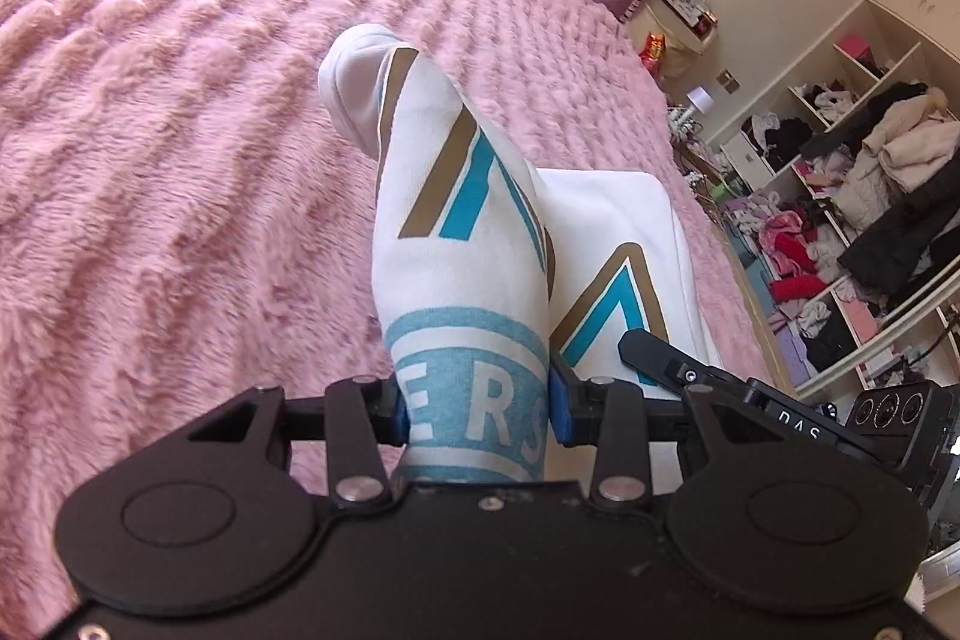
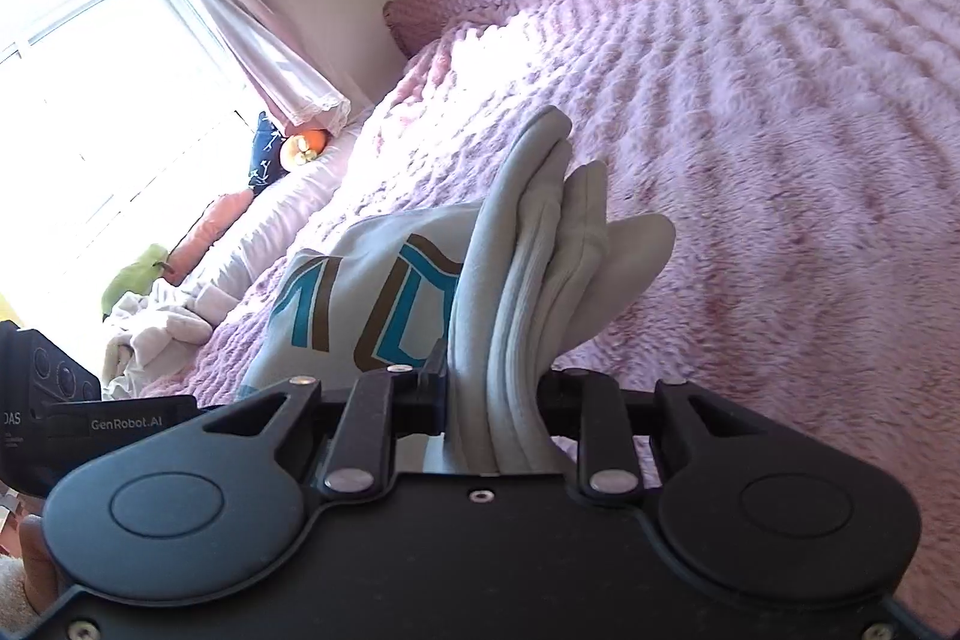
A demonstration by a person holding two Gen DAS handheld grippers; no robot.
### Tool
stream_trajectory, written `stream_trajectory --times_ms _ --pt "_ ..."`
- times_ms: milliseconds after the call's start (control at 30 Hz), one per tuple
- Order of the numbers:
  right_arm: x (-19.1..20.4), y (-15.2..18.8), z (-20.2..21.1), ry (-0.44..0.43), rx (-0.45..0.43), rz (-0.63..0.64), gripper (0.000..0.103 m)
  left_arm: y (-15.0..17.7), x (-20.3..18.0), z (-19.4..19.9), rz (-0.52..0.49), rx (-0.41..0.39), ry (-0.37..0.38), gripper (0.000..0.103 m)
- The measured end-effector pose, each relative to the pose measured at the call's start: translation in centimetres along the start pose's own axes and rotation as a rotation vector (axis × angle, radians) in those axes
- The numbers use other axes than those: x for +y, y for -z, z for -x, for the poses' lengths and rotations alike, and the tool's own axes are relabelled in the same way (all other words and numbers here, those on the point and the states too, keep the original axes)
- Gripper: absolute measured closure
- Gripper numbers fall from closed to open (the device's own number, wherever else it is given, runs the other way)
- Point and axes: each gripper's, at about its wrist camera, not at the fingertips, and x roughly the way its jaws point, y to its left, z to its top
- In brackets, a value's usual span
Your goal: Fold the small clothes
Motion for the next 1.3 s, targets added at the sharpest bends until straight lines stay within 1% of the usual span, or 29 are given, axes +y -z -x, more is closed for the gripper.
stream_trajectory --times_ms 33,100,133,167,200,233,267,300,367,433,500,600,667,700,733,767,800,833,867,933,1000,1067,1100,1133,1167,1233,1267,1300 --pt "0.0 0.4 -1.7 -0.006 0.019 -0.021 0.08 -0.2 1.7 0.2 0.023 0.004 -0.026 0.064" --pt "-0.5 1.6 -5.2 0.004 0.082 -0.053 0.08 0.1 6.5 -0.1 0.12 0.032 -0.06 0.063" --pt "-1.1 2.6 -7.2 0.032 0.121 -0.074 0.08 0.4 9.0 -0.7 0.171 0.057 -0.066 0.063" --pt "-1.8 3.6 -8.9 0.062 0.159 -0.091 0.08 1.4 12.0 -1.6 0.235 0.1 -0.076 0.063" --pt "-2.3 4.2 -9.9 0.089 0.181 -0.091 0.079 2.3 14.3 -2.1 0.284 0.122 -0.085 0.059" --pt "-2.7 4.9 -10.5 0.119 0.189 -0.088 0.072 3.3 16.1 -2.3 0.328 0.117 -0.041 0.055" --pt "-3.2 5.2 -10.5 0.113 0.185 -0.096 0.067 4.2 17.5 -1.9 0.369 0.091 0.024 0.055" --pt "-3.8 5.2 -10.2 0.086 0.191 -0.132 0.063 4.8 18.2 -1.2 0.397 0.079 0.07 0.055" --pt "-4.8 4.7 -8.8 0.048 0.228 -0.186 0.057 5.8 18.6 0.2 0.401 0.091 0.112 0.053" --pt "-5.2 4.4 -6.8 0.031 0.282 -0.167 0.043 7.1 18.2 1.6 0.383 0.113 0.134 0.049" --pt "-6.0 4.6 -4.4 0.002 0.349 -0.144 0.037 8.8 17.8 2.5 0.381 0.144 0.146 0.048" --pt "-6.8 6.4 -1.9 -0.03 0.435 -0.144 0.037 11.0 16.9 3.1 0.389 0.157 0.163 0.047" --pt "-6.7 7.7 -1.2 -0.025 0.445 -0.14 0.037 11.9 16.9 2.8 0.413 0.15 0.165 0.047" --pt "-6.4 8.1 -1.1 -0.022 0.433 -0.136 0.037 11.9 17.0 2.8 0.435 0.143 0.16 0.052" --pt "-6.0 8.4 -1.1 -0.012 0.419 -0.128 0.037 11.8 17.0 2.8 0.452 0.136 0.148 0.055" --pt "-5.4 8.5 -1.2 -0.001 0.41 -0.129 0.04 11.9 16.7 3.1 0.467 0.129 0.138 0.056" --pt "-4.9 8.3 -1.5 -0.001 0.412 -0.141 0.052 11.4 16.2 3.2 0.465 0.122 0.128 0.067" --pt "-4.5 8.2 -1.6 0.002 0.415 -0.154 0.062 11.1 15.8 3.7 0.446 0.117 0.119 0.076" --pt "-4.1 8.1 -1.5 0.01 0.413 -0.16 0.065 10.7 15.4 4.3 0.429 0.114 0.116 0.077" --pt "-3.2 7.6 -1.2 0.034 0.418 -0.151 0.079 10.2 14.7 5.2 0.406 0.103 0.112 0.078" --pt "-2.7 7.6 0.0 0.016 0.416 -0.142 0.084 10.5 14.1 6.0 0.397 0.115 0.096 0.079" --pt "-2.7 8.2 1.2 0.015 0.415 -0.142 0.084 11.3 13.7 6.2 0.378 0.129 0.084 0.078" --pt "-2.8 8.8 1.6 0.024 0.422 -0.135 0.084 11.9 13.8 5.8 0.356 0.144 0.063 0.076" --pt "-3.0 9.3 1.8 0.03 0.428 -0.128 0.084 12.5 14.1 5.5 0.328 0.162 0.036 0.068" --pt "-3.5 10.1 1.8 0.048 0.437 -0.109 0.084 13.3 14.6 5.1 0.306 0.174 0.019 0.064" --pt "-4.2 10.6 1.7 0.072 0.436 -0.104 0.074 13.6 15.4 5.3 0.309 0.172 0.05 0.063" --pt "-4.5 10.4 1.7 0.069 0.432 -0.125 0.073 13.2 15.5 5.6 0.308 0.184 0.062 0.062" --pt "-4.5 9.8 1.8 0.076 0.417 -0.138 0.069 12.6 15.5 6.2 0.297 0.193 0.052 0.062"
